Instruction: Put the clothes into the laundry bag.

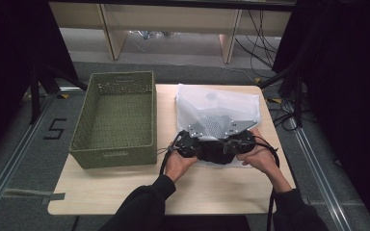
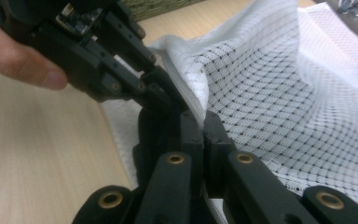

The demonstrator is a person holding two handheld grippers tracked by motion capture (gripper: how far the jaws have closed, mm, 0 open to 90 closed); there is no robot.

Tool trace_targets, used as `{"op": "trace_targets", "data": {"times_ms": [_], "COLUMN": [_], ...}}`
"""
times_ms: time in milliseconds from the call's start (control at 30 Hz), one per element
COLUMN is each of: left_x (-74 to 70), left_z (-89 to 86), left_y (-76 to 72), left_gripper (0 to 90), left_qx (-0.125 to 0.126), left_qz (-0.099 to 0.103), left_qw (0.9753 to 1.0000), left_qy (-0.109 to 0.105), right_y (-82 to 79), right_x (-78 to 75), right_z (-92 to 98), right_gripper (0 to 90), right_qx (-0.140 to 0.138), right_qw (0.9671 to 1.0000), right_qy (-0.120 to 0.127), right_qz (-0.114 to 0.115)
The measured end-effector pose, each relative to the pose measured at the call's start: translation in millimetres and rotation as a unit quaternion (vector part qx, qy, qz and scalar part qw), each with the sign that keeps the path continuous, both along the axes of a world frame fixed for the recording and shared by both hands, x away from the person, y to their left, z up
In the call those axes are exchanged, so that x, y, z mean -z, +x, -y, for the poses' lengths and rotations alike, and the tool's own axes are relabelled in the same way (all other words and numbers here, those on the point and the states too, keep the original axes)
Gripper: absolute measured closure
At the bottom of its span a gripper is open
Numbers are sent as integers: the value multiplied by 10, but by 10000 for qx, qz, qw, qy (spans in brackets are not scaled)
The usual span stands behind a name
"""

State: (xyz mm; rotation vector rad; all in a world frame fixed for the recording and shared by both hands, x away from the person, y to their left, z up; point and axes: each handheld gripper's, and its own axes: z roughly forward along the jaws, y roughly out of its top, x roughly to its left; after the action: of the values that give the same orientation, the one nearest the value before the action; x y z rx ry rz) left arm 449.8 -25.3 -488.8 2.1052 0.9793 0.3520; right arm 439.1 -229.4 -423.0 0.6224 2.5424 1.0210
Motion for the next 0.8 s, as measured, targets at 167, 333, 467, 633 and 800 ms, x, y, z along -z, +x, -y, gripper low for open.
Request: {"op": "trace_targets", "data": {"times_ms": [167,333,467,633,800], "left_x": [-67,-26,105,134,120], "left_z": [-92,-221,-257,-276,-300], "left_y": [-197,-313,-257,-162,-86], "left_gripper": [615,461,372,433,788], "left_qx": [203,532,598,605,485], "left_qz": [-40,-385,-477,-377,-428], "left_qw": [9997,9964,9940,9942,9952], "left_qy": [117,537,782,808,728], "right_y": [-14,9,11,23,20], "right_x": [132,235,269,291,292], "right_z": [-41,-84,-118,-107,-118], "right_gripper": [900,900,900,900,899], "right_qx": [-65,-136,-135,-83,-141], "right_qw": [9998,9993,9989,9989,9990], "right_qy": [-54,-131,-162,-128,-106], "right_qz": [-206,-321,-413,-441,-406]}}
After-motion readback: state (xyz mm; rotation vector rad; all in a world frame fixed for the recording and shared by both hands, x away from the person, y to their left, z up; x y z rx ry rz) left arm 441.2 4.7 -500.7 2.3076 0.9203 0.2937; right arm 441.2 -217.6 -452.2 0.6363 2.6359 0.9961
